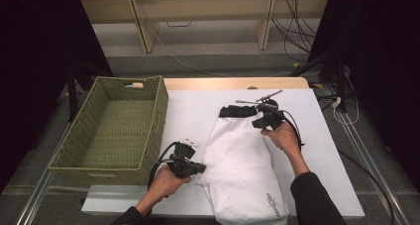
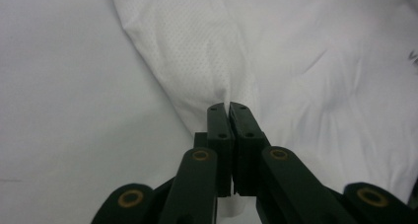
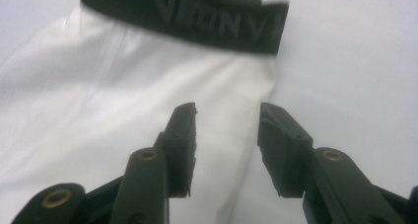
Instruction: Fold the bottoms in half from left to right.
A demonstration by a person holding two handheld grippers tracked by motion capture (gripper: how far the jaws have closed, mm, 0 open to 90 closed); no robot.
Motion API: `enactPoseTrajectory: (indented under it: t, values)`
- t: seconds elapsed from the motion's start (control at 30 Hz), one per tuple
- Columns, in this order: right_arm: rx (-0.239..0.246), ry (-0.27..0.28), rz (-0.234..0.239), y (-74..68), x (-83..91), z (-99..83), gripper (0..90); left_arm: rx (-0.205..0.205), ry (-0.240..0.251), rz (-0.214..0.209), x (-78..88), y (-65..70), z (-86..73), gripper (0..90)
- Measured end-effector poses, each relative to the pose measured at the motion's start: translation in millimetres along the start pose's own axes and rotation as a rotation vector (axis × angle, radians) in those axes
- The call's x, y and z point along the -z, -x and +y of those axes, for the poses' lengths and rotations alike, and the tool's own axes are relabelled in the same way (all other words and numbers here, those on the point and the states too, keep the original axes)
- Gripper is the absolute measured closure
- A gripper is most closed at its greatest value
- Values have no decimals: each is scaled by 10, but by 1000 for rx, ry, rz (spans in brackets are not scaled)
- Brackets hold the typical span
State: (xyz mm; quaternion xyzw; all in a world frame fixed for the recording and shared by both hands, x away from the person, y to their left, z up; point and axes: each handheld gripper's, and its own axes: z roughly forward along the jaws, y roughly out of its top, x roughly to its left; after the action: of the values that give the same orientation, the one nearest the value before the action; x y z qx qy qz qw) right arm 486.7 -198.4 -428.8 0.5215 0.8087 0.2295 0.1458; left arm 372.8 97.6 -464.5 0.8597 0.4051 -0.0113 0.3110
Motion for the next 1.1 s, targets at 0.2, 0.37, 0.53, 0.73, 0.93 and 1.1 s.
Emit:
enactPoseTrajectory:
  t: [0.2,0.37,0.53,0.73,0.93,1.1]
  values:
    - [-12,-6,57,-38,160,-367,599,9,-11,2,20,-24,-59,886]
    - [3,-37,68,-133,211,-564,603,18,-17,-1,19,-34,-104,882]
    - [12,-76,65,-217,247,-711,634,28,-3,-3,58,-54,-86,844]
    - [20,-100,71,-223,246,-822,805,24,74,18,136,-51,47,797]
    - [26,-127,40,-190,203,-876,892,15,93,28,52,-40,244,889]
    - [21,-133,14,-151,199,-931,808,6,99,49,-48,-35,447,895]
